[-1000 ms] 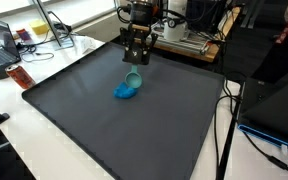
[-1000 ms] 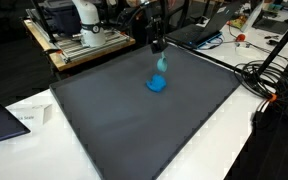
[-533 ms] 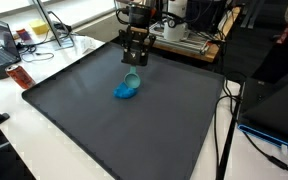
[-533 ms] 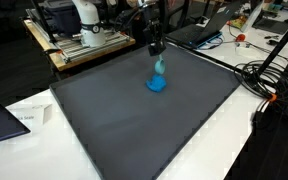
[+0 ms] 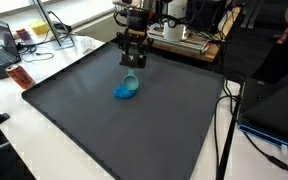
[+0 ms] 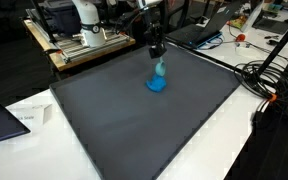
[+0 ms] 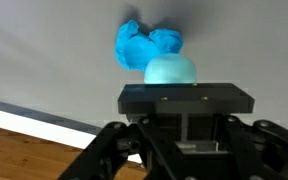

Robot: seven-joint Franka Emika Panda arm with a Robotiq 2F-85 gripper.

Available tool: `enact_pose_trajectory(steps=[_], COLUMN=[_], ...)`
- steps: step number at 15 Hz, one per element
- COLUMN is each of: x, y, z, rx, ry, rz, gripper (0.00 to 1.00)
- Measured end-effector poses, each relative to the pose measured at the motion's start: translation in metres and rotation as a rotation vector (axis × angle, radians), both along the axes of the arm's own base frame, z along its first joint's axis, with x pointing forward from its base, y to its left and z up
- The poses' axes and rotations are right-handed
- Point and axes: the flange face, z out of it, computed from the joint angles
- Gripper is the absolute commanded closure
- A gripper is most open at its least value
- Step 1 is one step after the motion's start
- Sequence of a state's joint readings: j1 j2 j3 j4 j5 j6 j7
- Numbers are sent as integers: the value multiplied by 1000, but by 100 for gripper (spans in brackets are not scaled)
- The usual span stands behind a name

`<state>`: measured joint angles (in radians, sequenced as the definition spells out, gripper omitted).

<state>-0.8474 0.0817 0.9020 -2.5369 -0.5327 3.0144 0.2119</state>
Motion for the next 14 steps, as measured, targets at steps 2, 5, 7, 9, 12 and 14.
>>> enact_pose_trajectory(steps=[2, 5, 7, 9, 12, 14], x=[3, 9, 16, 23, 35, 43], y=[1, 5, 10, 16, 27, 34], z=[-3, -11, -14, -17, -23, -26], rx=[-10, -26, -38, -50, -75, -96], ry=[12, 25, 22, 16, 21, 38], rz=[1, 5, 8, 11, 3, -10], gripper=[78, 78, 78, 78, 78, 78])
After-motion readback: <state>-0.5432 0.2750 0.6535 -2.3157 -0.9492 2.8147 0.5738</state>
